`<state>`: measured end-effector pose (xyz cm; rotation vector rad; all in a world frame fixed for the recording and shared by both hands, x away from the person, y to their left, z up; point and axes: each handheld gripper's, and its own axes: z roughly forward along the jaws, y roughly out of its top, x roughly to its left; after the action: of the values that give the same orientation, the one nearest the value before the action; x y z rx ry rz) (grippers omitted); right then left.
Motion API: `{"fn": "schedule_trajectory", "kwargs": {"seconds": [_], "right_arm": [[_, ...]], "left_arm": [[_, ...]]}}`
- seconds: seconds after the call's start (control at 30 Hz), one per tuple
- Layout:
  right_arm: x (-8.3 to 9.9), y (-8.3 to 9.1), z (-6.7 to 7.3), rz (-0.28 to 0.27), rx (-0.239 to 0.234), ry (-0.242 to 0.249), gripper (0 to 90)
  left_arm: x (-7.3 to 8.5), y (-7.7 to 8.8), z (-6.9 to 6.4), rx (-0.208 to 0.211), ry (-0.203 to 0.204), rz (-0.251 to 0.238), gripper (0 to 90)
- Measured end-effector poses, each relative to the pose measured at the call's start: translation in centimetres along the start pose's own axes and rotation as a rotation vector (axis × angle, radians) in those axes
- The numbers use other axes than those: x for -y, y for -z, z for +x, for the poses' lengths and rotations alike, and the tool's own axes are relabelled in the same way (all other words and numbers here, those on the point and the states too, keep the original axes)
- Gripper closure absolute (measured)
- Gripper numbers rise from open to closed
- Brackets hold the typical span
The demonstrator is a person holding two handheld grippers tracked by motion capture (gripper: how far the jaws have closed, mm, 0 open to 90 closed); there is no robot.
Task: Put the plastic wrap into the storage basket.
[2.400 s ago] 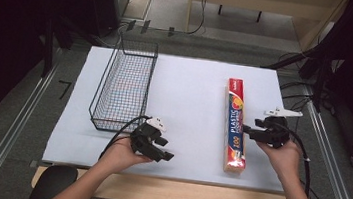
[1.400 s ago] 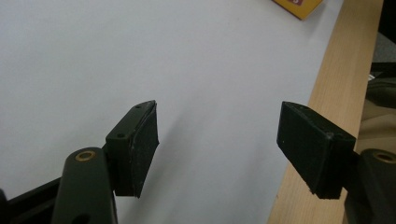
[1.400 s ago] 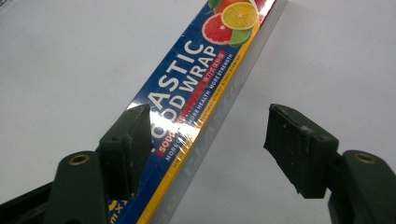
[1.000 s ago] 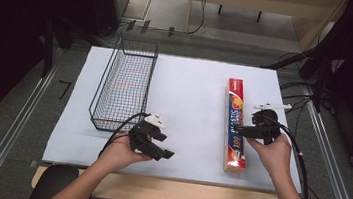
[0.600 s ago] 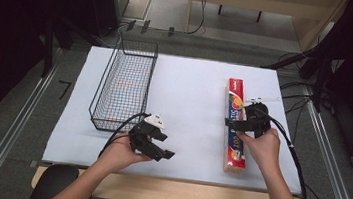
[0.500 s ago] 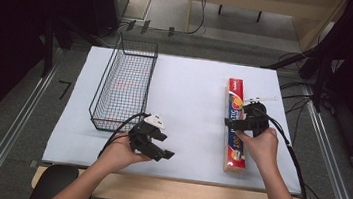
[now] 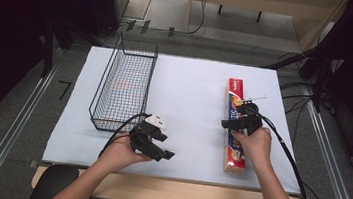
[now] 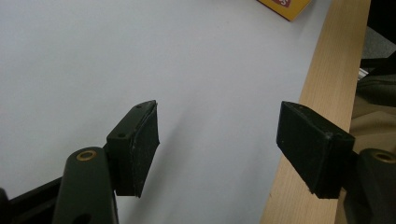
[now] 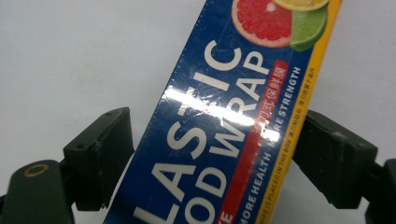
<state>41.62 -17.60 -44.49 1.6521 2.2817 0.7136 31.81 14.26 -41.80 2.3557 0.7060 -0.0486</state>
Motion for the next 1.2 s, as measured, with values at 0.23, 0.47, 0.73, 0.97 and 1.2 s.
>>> {"fn": "schedule_trajectory", "kwargs": {"seconds": [0.23, 0.47, 0.73, 0.97, 1.2], "right_arm": [[-0.5, -1.1, 0.2, 0.055, 0.039, 0.007, 19.5], [-0.9, -1.6, -0.5, 0.127, -0.013, -0.032, 20.8], [-1.2, -0.9, -0.7, 0.141, -0.001, -0.036, 31.4], [-1.2, -0.5, -1.0, 0.16, -0.02, 0.016, 36.4], [-1.2, 0.0, -1.3, 0.161, 0.022, 0.091, 41.4]], "left_arm": [[0.1, 0.0, 0.0, -0.002, 0.001, -0.001, 30.3], [0.0, -0.1, -0.1, -0.001, 0.001, 0.001, 30.2], [0.1, 0.1, 0.1, -0.004, -0.005, 0.007, 30.2], [0.1, 0.1, 0.1, 0.001, -0.004, 0.001, 30.7], [0.1, 0.2, 0.1, -0.001, -0.008, -0.003, 32.0]]}}
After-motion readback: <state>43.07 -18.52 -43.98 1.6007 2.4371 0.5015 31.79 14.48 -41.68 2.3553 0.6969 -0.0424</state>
